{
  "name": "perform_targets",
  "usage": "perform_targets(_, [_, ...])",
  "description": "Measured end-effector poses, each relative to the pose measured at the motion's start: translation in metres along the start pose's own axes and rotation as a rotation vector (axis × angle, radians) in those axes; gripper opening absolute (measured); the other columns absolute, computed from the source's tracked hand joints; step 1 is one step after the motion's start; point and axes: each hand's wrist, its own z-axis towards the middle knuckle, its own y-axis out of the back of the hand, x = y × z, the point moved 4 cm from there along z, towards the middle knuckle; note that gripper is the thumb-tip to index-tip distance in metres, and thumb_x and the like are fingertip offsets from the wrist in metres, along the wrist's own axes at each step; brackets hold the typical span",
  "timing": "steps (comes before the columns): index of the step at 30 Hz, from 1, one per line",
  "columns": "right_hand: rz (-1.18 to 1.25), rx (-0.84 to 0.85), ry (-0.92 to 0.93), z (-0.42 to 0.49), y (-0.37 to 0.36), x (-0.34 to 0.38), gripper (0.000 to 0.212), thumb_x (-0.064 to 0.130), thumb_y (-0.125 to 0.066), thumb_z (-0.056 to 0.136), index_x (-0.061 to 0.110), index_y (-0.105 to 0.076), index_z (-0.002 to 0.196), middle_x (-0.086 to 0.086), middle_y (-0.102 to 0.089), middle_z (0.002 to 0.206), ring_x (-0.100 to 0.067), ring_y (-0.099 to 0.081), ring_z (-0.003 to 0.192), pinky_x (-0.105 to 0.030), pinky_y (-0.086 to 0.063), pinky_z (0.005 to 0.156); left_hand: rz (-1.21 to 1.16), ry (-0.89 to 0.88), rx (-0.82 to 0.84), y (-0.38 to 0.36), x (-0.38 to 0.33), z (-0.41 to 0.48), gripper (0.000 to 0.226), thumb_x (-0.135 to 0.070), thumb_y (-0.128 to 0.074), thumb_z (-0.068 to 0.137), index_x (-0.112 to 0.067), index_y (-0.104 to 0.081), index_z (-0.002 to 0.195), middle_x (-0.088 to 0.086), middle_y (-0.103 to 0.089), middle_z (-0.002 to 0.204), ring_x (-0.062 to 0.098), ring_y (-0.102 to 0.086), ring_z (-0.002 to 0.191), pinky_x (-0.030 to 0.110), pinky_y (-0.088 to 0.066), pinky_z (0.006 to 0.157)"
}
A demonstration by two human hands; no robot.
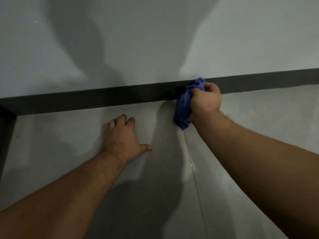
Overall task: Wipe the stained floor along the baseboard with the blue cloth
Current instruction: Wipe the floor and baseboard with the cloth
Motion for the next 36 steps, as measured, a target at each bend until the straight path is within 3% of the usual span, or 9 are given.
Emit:
perform_targets(3, [-0.172,0.12,0.125,-0.025,-0.024,-0.007,0.02,-0.001,-0.068,0.083,0.017,-0.065,0.076,-0.01,-0.071,0.082,-0.027,-0.071,0.081,-0.035,-0.06,0.075,0.019,0.007,-0.004,-0.001,-0.001,0.001,0.12,-0.075,-0.076,0.06,-0.02,-0.027,0.155,0.009,-0.023,0.16,0.033,-0.021,0.145,0.043,-0.029,0.117])
perform_targets(9, [-0.518,0.316,0.165,-0.025,-0.04,-0.019,0.019,0.008,-0.07,0.086,0.017,-0.079,0.101,0.004,-0.07,0.089,-0.015,-0.066,0.084,-0.026,-0.054,0.08,0.048,0.01,-0.012,-0.002,0.001,0.003,0.12,-0.078,-0.074,0.059,-0.021,-0.027,0.155,0.008,-0.023,0.161,0.033,-0.023,0.144,0.042,-0.031,0.116])
perform_targets(12, [-0.426,0.205,0.12,-0.01,-0.017,-0.016,0.017,0.013,-0.066,0.093,0.015,-0.077,0.106,0.001,-0.068,0.087,-0.019,-0.066,0.087,-0.025,-0.052,0.081,0.045,-0.007,-0.001,-0.003,0.005,0.0,0.12,-0.079,-0.072,0.061,-0.022,-0.024,0.156,0.008,-0.021,0.162,0.033,-0.022,0.144,0.044,-0.032,0.115])
perform_targets(15, [-0.325,-0.039,0.125,0.009,0.011,-0.007,0.015,0.011,-0.064,0.091,0.011,-0.073,0.103,-0.005,-0.069,0.087,-0.027,-0.07,0.092,-0.037,-0.058,0.089,0.049,-0.008,0.006,-0.004,0.006,-0.001,0.121,-0.079,-0.07,0.062,-0.023,-0.021,0.157,0.008,-0.017,0.164,0.033,-0.02,0.146,0.047,-0.031,0.116])
perform_targets(20, [-0.625,0.039,0.236,0.008,-0.005,-0.012,0.029,0.001,-0.049,0.099,-0.004,-0.065,0.122,-0.005,-0.061,0.086,-0.022,-0.059,0.095,-0.015,-0.049,0.073,0.027,-0.001,-0.007,-0.004,0.005,0.001,0.121,-0.077,-0.073,0.061,-0.023,-0.021,0.157,0.006,-0.018,0.163,0.032,-0.019,0.146,0.046,-0.031,0.116])
perform_targets(22, [-0.908,0.159,0.336,-0.004,-0.016,-0.023,0.033,0.007,-0.051,0.095,0.003,-0.063,0.125,-0.011,-0.06,0.112,-0.028,-0.055,0.107,-0.023,-0.047,0.082,0.03,-0.003,-0.012,-0.005,0.005,0.001,0.121,-0.077,-0.073,0.062,-0.022,-0.021,0.157,0.007,-0.018,0.163,0.032,-0.019,0.146,0.045,-0.03,0.116])
perform_targets(25, [-1.197,0.192,0.318,-0.02,-0.02,-0.032,0.04,0.017,-0.057,0.093,0.013,-0.058,0.133,-0.012,-0.036,0.15,-0.037,-0.042,0.125,-0.042,-0.043,0.1,0.028,-0.003,-0.008,-0.005,0.004,0.002,0.122,-0.076,-0.073,0.063,-0.021,-0.019,0.157,0.007,-0.016,0.164,0.032,-0.017,0.147,0.045,-0.029,0.118])
perform_targets(29, [-1.225,0.197,0.342,-0.029,-0.032,-0.025,0.04,0.016,-0.062,0.094,-0.001,-0.059,0.13,-0.017,-0.036,0.146,-0.04,-0.04,0.132,-0.051,-0.044,0.107,0.033,0.001,-0.015,-0.006,0.004,0.002,0.121,-0.075,-0.073,0.064,-0.022,-0.018,0.158,0.007,-0.014,0.165,0.032,-0.016,0.149,0.045,-0.028,0.118])
perform_targets(36, [-1.491,0.476,0.47,-0.026,-0.024,-0.006,0.039,0.017,-0.06,0.093,0.015,-0.062,0.132,-0.012,-0.039,0.137,-0.038,-0.043,0.124,-0.049,-0.048,0.102,0.013,-0.052,-0.041,-0.007,0.008,-0.002,0.117,-0.078,-0.068,0.067,-0.022,-0.02,0.157,0.007,-0.014,0.166,0.031,-0.017,0.148,0.045,-0.028,0.12])
